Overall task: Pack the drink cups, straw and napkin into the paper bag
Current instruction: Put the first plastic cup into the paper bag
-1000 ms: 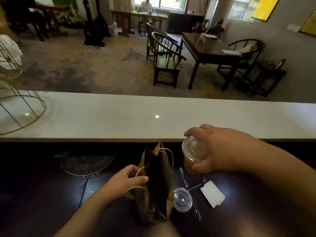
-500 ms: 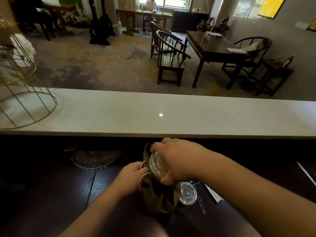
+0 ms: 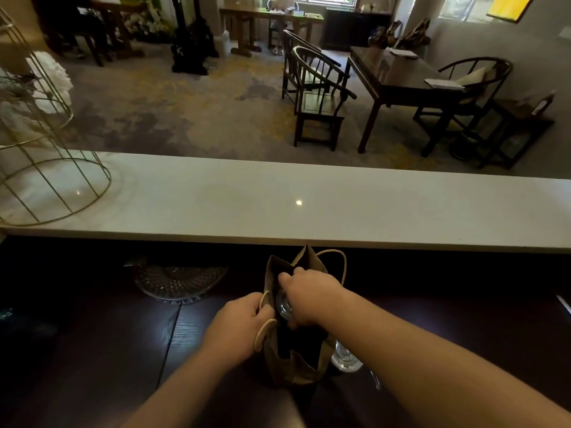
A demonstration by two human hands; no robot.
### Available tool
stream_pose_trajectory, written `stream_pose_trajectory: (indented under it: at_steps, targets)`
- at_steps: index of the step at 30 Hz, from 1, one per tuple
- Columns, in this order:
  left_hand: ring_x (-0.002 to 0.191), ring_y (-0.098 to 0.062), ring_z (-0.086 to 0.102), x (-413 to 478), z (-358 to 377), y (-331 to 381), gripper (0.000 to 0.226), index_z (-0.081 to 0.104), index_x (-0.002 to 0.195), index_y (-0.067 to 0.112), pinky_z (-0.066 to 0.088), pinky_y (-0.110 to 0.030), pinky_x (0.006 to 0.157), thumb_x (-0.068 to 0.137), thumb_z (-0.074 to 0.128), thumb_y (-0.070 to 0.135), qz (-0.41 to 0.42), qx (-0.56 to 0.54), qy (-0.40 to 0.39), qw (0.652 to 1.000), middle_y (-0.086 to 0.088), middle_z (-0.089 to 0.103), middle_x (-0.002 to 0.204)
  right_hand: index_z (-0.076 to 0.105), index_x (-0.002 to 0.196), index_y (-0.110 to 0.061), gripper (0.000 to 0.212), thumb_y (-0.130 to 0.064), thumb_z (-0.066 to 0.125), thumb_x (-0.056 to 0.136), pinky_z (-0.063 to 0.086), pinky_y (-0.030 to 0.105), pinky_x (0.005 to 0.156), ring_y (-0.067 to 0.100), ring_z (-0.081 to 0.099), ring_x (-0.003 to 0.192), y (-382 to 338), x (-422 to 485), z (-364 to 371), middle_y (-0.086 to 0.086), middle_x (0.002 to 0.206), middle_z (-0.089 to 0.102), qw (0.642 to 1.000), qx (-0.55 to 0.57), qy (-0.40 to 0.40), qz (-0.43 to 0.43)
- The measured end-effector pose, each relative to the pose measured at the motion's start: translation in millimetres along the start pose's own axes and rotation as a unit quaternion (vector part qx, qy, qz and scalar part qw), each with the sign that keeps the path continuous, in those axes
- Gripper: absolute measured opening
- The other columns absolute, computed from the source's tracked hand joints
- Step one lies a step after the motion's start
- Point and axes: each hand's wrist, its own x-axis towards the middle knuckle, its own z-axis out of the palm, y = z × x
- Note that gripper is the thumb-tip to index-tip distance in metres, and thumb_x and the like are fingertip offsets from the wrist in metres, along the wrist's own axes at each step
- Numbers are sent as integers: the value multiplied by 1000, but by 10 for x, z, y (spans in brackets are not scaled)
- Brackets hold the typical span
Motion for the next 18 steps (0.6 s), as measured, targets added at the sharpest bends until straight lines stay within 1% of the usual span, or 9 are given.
stream_pose_trajectory:
  at_steps: [2,5,7,10,13,15,18]
  targets:
    - [59,-15,61,26,26,0,36,56,69,28,46,-36,57,92,47,54,6,19,7,1000,4,65,61,38,146,-19,76,-36,79,84,59,47,86,32,62,111,13,153,69,12,129,55,1000,15,-13,10]
    - [64,-19,64,66,50,-1,36,55,70,23,50,-40,60,95,49,48,11,40,20,999,1,66,64,37,147,-15,67,-28,71,91,56,49,94,34,61,115,48,400,171,14,133,55,999,14,-46,16]
    - [59,-15,59,82,67,-7,35,54,70,22,49,-41,60,94,50,47,11,35,27,999,2,64,62,39,148,-15,63,-23,68,92,53,49,99,34,59,119,56,540,234,14,135,57,998,14,-64,22]
    - [52,-7,50,82,104,-27,33,53,68,25,41,-35,55,95,54,43,10,30,27,999,6,60,58,44,147,-14,60,-17,68,92,52,50,101,36,59,122,53,694,341,14,137,58,996,16,-85,37]
    - [50,-5,49,77,118,-41,36,50,62,24,35,-26,51,95,57,38,13,38,39,998,12,58,56,44,148,-12,59,-15,66,94,51,49,102,36,57,126,71,806,447,16,141,55,996,11,-82,42]
    - [49,-6,47,80,115,-48,39,48,61,22,34,-26,51,95,58,37,12,42,44,998,10,55,54,40,151,-11,60,-15,64,96,46,49,105,36,53,131,91,859,481,17,146,50,996,8,-76,46]
    - [49,-6,44,81,114,-55,39,49,62,20,36,-30,53,95,59,39,6,30,44,999,8,54,53,39,151,-10,57,-14,59,98,46,47,104,36,52,131,96,852,512,19,146,49,997,12,-63,52]
